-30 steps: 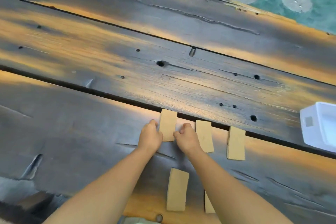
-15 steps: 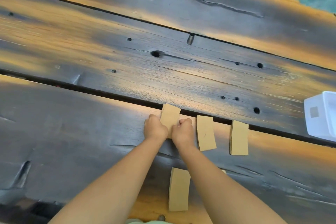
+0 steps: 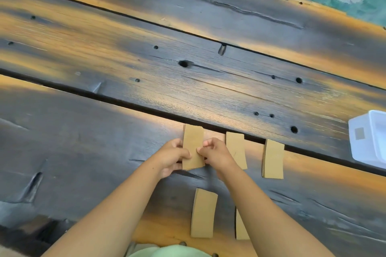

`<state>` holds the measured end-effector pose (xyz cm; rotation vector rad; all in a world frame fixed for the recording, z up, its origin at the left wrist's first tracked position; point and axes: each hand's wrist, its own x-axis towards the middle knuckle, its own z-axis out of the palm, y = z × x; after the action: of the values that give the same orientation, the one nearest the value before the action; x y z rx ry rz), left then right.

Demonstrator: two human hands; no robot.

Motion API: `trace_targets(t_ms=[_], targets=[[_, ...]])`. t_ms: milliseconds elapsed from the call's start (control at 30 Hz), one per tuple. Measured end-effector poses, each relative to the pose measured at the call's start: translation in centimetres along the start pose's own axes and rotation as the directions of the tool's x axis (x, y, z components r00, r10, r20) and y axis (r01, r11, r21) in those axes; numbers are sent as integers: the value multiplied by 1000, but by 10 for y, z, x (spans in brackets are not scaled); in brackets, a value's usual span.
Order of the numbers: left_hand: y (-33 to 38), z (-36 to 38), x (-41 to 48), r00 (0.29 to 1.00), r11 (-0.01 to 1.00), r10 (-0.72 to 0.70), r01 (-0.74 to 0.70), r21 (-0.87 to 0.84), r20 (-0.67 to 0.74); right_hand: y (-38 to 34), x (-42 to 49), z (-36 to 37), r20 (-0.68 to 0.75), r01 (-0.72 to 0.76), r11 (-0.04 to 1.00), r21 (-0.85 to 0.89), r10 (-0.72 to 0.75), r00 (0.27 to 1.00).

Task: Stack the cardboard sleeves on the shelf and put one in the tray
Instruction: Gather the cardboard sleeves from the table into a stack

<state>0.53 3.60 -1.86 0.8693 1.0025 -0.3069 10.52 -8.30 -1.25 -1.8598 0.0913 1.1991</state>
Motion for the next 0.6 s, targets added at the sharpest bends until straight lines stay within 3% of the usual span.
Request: trace_targets(t_ms=[300, 600], targets=[[-6, 20, -46, 977, 976, -47, 90, -200, 210, -6, -53, -24, 336, 20, 977, 214, -93, 937], [-36, 69, -65, 994, 970, 0, 28, -241, 113, 19, -76, -49, 242, 165, 986, -9, -158, 957]])
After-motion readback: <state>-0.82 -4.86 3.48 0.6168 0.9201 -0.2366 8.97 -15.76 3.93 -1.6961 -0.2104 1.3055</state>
